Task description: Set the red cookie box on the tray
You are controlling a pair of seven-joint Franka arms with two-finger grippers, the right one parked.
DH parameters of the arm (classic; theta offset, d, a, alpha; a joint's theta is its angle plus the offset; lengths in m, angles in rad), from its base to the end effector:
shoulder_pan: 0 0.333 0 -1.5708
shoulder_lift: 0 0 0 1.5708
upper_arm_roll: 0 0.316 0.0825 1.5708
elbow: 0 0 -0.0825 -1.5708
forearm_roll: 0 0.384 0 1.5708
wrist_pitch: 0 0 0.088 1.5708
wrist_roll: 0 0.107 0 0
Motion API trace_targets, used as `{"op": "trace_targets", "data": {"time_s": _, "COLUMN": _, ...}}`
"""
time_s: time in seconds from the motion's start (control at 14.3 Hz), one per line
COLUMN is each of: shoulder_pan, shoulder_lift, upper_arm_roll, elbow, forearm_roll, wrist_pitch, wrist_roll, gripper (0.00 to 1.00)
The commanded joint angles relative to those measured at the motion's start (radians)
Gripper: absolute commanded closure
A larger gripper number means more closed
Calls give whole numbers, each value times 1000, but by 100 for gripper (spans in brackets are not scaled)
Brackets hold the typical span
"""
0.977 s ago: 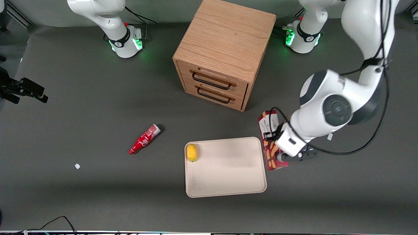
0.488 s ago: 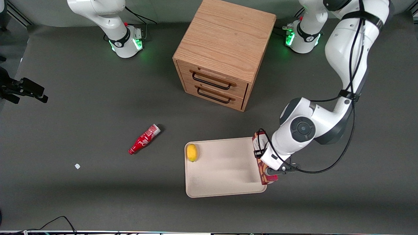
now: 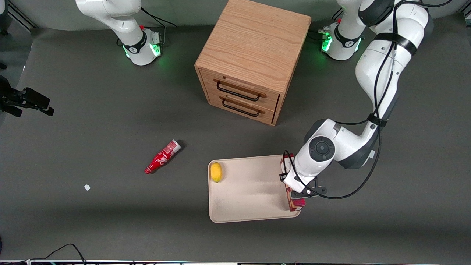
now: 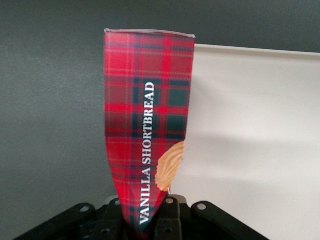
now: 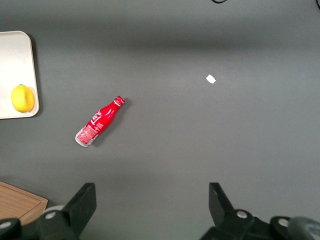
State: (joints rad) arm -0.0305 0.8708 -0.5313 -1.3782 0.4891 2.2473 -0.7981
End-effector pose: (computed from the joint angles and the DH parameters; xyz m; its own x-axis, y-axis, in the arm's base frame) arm 0.6793 -0.3040 0.2484 0.9857 0.1373 0.0973 0.1298 -0.9884 0.0793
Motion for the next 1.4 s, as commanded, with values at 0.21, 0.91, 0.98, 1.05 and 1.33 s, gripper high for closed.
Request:
{"op": "trace_targets", "data": {"time_s": 0.21, "shoulder_pan": -9, "shoulder_lift": -1, "upper_arm_roll": -3, "elbow": 14, "forearm_roll": 31, "wrist_pitch": -9, "wrist_roll": -29, "gripper": 0}}
{"op": "trace_targets", "data": {"time_s": 0.91, "shoulder_pan": 21, "shoulder_lift": -229, "upper_arm_roll": -67, "elbow": 18, "forearm_roll": -93, "wrist_pitch": -343, "wrist_roll": 11, "gripper": 0}}
{"op": "trace_targets", "data": {"time_s": 0.98, "shoulder_pan": 23, "shoulder_lift": -275, "upper_arm_roll": -53, "elbow": 18, "forearm_roll": -162, "wrist_pitch": -395, "wrist_roll": 75, "gripper": 0}}
{"op": "trace_targets", "data": {"time_s": 1.05, "shoulder_pan": 26, "shoulder_lift": -324, "upper_arm_roll": -24, "elbow": 22, "forearm_roll": -232, "wrist_pitch": -466, "wrist_roll": 156, "gripper": 0}}
{"op": "trace_targets", "data": {"time_s": 1.33, "shoulder_pan": 30, "shoulder_lift": -540, "upper_arm_roll": 183, "elbow": 19, "forearm_roll": -470, "wrist_pitch": -722, "wrist_roll": 455, "gripper": 0}}
